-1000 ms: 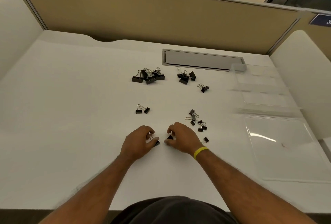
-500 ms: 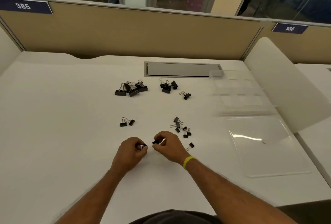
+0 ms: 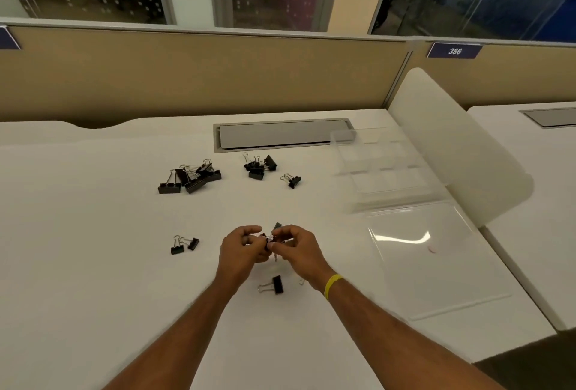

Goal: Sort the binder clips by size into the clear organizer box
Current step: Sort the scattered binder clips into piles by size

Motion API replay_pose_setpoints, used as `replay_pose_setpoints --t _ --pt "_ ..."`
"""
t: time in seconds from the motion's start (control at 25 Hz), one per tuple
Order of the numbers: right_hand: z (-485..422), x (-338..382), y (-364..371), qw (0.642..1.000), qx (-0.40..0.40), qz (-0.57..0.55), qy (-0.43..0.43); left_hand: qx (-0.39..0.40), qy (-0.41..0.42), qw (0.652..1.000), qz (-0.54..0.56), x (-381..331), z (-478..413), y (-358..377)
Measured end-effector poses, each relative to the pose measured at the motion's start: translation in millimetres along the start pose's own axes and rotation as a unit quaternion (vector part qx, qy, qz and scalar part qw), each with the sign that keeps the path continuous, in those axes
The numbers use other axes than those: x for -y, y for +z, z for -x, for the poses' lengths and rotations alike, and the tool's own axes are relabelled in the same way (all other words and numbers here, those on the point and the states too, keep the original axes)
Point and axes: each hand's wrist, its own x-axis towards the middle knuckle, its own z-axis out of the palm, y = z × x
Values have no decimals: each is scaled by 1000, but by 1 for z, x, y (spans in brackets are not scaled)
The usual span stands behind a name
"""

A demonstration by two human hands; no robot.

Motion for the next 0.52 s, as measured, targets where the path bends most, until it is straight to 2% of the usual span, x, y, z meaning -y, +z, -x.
replay_pose_setpoints --t 0.16,0.32,0.52 --pt "-36 8 -39 996 -32 80 -18 6 11 998 -67 -21 -40 28" --pt "-85 11 -73 979 -78 189 -15 -16 -38 998 -56 -35 -92 52" --pt "-134 5 -97 921 -15 385 -53 -35 -94 993 -64 -34 -135 72"
